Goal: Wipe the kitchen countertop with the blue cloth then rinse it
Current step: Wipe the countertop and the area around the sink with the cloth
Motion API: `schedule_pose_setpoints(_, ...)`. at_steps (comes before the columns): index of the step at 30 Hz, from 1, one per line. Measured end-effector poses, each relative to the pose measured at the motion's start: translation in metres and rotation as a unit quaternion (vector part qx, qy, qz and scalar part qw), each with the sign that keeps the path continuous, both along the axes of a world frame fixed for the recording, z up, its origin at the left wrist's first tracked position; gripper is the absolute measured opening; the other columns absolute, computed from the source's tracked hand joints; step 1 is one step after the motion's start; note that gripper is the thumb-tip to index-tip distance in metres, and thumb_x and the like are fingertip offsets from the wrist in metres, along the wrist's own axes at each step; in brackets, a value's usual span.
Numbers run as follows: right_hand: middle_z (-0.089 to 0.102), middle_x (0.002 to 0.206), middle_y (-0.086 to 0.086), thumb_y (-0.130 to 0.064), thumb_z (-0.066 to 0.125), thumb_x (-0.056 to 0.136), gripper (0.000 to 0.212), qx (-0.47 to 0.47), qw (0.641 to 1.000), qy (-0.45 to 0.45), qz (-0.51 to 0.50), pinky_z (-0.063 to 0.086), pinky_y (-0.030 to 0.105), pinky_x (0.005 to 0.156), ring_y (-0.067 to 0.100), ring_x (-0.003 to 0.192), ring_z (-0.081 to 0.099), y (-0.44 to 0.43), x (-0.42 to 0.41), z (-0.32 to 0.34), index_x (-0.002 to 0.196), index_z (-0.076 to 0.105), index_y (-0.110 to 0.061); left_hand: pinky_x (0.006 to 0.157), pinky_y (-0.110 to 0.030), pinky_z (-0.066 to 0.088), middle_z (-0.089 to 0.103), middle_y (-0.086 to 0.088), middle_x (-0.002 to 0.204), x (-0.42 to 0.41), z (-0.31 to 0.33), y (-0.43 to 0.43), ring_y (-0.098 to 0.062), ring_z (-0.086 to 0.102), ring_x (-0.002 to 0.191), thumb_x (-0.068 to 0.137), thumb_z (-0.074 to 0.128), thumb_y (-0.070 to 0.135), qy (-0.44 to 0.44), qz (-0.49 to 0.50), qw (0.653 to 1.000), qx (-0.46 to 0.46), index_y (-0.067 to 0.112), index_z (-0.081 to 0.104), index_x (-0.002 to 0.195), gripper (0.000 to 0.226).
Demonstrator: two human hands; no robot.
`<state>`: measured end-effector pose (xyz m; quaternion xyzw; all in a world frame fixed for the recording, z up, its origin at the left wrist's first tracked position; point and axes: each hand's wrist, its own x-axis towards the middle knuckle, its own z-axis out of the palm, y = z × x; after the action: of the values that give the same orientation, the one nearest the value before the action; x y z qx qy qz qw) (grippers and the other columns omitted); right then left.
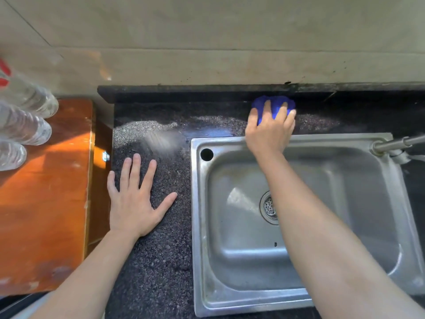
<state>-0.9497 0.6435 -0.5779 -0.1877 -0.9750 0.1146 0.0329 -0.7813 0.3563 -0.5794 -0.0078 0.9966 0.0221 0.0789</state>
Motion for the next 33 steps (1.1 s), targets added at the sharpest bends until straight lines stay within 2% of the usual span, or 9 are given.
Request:
schedule_pose_setpoints(2,0.043,0.15,0.026,-0.05,0.04,0.097,0.055,-0.027,0.998,0.016,0.059,0.026,0.055,0.117,0.049,0.141,0.032,-0.046,0.007,0.0,0.139,0.06,-0.02,0.119,-0.06,0.009,0.007,-0.011,0.166,-0.002,0.0,0.0,-0.027,0.003,0.154,0.088,0.019,0.08,-0.004,0.0,1.0,-0.003,0.023,0.024,0.157,0.09)
schedule_pose_setpoints(5,0.025,0.162,0.017,-0.06,0.032,0.099,0.061,-0.034,0.986,-0.057,0.153,0.011,0.049,0.123,0.041,0.15,0.014,-0.09,0.016,0.006,0.151,0.041,-0.029,0.119,-0.06,0.01,0.009,-0.012,0.166,0.0,0.0,0.001,-0.027,0.005,0.154,0.088,0.02,0.079,-0.002,0.001,1.0,0.0,0.022,0.026,0.157,0.09)
schedule_pose_setpoints(8,0.033,0.159,0.017,-0.064,0.033,0.096,0.064,0.008,0.976,-0.048,0.21,0.015,0.05,0.122,0.04,0.148,0.024,-0.067,0.017,0.004,0.15,0.044,-0.031,0.119,-0.059,0.009,0.007,-0.011,0.167,-0.001,0.001,0.0,-0.026,0.003,0.154,0.088,0.018,0.08,-0.001,0.004,1.0,-0.003,0.023,0.024,0.157,0.09)
schedule_pose_setpoints(14,0.044,0.147,0.025,-0.06,0.032,0.095,0.067,0.082,0.991,-0.039,0.1,0.032,0.053,0.111,0.046,0.132,0.038,0.074,0.01,0.003,0.147,0.048,-0.02,0.119,-0.06,0.008,0.006,-0.011,0.167,-0.001,0.0,0.002,-0.026,0.001,0.154,0.088,0.021,0.081,0.0,-0.004,1.0,0.007,0.024,0.022,0.158,0.09)
schedule_pose_setpoints(19,0.023,0.161,0.024,-0.053,0.03,0.101,0.061,0.009,0.998,-0.059,0.002,0.011,0.053,0.122,0.046,0.148,0.015,0.019,0.007,0.003,0.155,0.036,-0.024,0.119,-0.06,0.005,-0.004,-0.009,0.167,-0.002,0.002,0.001,-0.026,-0.008,0.154,0.085,0.013,0.086,-0.029,0.0,1.0,-0.01,0.027,0.011,0.159,0.095)
schedule_pose_setpoints(24,0.013,0.165,0.02,-0.044,0.027,0.104,0.055,-0.011,0.979,-0.057,0.196,0.004,0.05,0.123,0.042,0.151,0.004,-0.135,0.025,0.004,0.157,0.027,-0.028,0.12,-0.058,0.001,-0.009,-0.006,0.167,-0.002,0.007,-0.007,-0.021,-0.014,0.153,0.085,0.008,0.086,-0.045,-0.007,0.998,0.05,0.028,0.01,0.159,0.094)
schedule_pose_setpoints(27,0.011,0.165,0.021,-0.044,0.028,0.105,0.056,0.0,0.954,-0.067,0.293,0.004,0.05,0.123,0.043,0.151,0.004,-0.189,0.036,0.006,0.158,0.024,-0.026,0.121,-0.056,0.003,0.001,-0.007,0.167,0.005,0.019,-0.024,-0.021,-0.005,0.154,0.088,0.01,0.081,-0.007,-0.005,0.998,0.067,0.025,0.019,0.158,0.09)
schedule_pose_setpoints(30,0.011,0.165,0.017,-0.05,0.026,0.105,0.057,0.024,0.918,-0.091,0.386,0.006,0.047,0.122,0.041,0.151,0.005,-0.182,0.035,0.009,0.157,0.023,-0.028,0.12,-0.059,0.006,0.008,-0.011,0.166,0.015,0.029,-0.053,-0.025,0.003,0.154,0.09,0.023,0.076,0.035,0.006,0.999,0.025,0.024,0.025,0.157,0.084)
schedule_pose_setpoints(33,0.019,0.163,0.017,-0.053,0.03,0.103,0.058,0.039,0.94,-0.076,0.33,0.013,0.047,0.121,0.041,0.149,0.014,-0.133,0.031,0.008,0.155,0.029,-0.029,0.119,-0.062,0.004,-0.001,-0.012,0.167,0.017,0.029,-0.087,-0.026,-0.004,0.154,0.089,0.02,0.078,0.006,0.021,1.0,-0.012,0.025,0.019,0.158,0.087)
